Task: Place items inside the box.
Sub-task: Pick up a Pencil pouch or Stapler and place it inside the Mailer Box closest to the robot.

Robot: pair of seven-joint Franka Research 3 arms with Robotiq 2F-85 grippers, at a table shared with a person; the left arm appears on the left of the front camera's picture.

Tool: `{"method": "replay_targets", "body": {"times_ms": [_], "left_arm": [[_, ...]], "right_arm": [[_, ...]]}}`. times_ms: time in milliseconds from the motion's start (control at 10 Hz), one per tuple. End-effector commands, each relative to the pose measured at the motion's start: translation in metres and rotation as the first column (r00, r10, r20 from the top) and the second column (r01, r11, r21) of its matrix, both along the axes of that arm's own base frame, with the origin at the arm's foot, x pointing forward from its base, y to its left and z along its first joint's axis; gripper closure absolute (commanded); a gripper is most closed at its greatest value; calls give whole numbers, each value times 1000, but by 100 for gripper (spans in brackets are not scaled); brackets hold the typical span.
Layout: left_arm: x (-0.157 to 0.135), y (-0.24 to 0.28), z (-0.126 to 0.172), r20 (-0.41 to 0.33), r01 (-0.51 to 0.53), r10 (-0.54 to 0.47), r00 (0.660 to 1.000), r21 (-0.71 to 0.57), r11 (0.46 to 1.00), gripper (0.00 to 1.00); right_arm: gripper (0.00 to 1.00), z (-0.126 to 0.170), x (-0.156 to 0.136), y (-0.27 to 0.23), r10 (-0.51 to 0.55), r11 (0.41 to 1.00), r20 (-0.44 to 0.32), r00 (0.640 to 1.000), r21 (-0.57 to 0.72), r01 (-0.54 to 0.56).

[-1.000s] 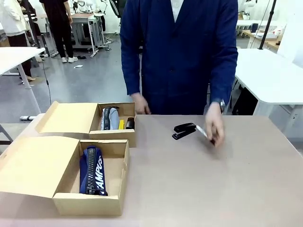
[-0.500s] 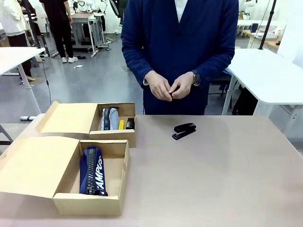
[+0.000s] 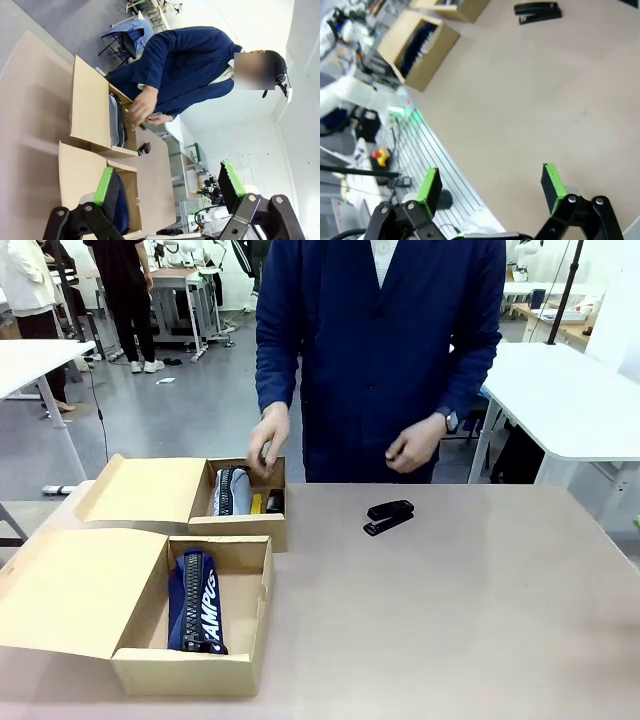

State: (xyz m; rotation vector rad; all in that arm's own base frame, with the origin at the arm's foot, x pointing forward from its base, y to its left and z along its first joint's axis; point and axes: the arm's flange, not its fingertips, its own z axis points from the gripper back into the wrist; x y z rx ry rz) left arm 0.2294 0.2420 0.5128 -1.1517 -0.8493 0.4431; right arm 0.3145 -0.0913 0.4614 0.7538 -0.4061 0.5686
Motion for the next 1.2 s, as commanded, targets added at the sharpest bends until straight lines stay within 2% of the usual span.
{"method": "replay_targets", "body": {"times_ms": [0, 200, 300, 500, 600, 700, 900, 1000, 1100], "left_arm": [[1, -1, 1, 31, 1, -1, 1000, -2, 1000, 0], [1, -1, 1, 31, 1, -1, 1000, -2, 1000, 0], [1, -1, 1, 31, 1, -1, 1000, -2, 1000, 0], [1, -1, 1, 31, 1, -1, 1000, -2, 1000, 0], [1, -1, 1, 31, 1, -1, 1000, -2, 1000, 0], [1, -1, 1, 31, 1, -1, 1000, -2, 1000, 0], [1, -1, 1, 31, 1, -1, 1000, -2, 1000, 0], [1, -1, 1, 31, 1, -1, 1000, -2, 1000, 0], [1, -1, 1, 31, 1, -1, 1000, -2, 1000, 0]], "right_arm": [[0, 1, 39, 40, 170, 972, 107, 980, -184, -149], [0, -9, 95, 114, 291, 910, 130, 948, -342, -232], [0, -17, 116, 148, 398, 865, 139, 907, -386, -320], [0, -39, 143, 217, 528, 810, 175, 831, -397, -431], [0, -49, 150, 245, 529, 815, 178, 830, -380, -438], [0, -31, 119, 216, 473, 831, 136, 870, -398, -390], [0, -31, 119, 216, 473, 831, 136, 870, -398, -390], [0, -46, 135, 238, 503, 815, 134, 854, -401, -418], [0, -51, 152, 238, 563, 785, 233, 793, -451, -424]]}}
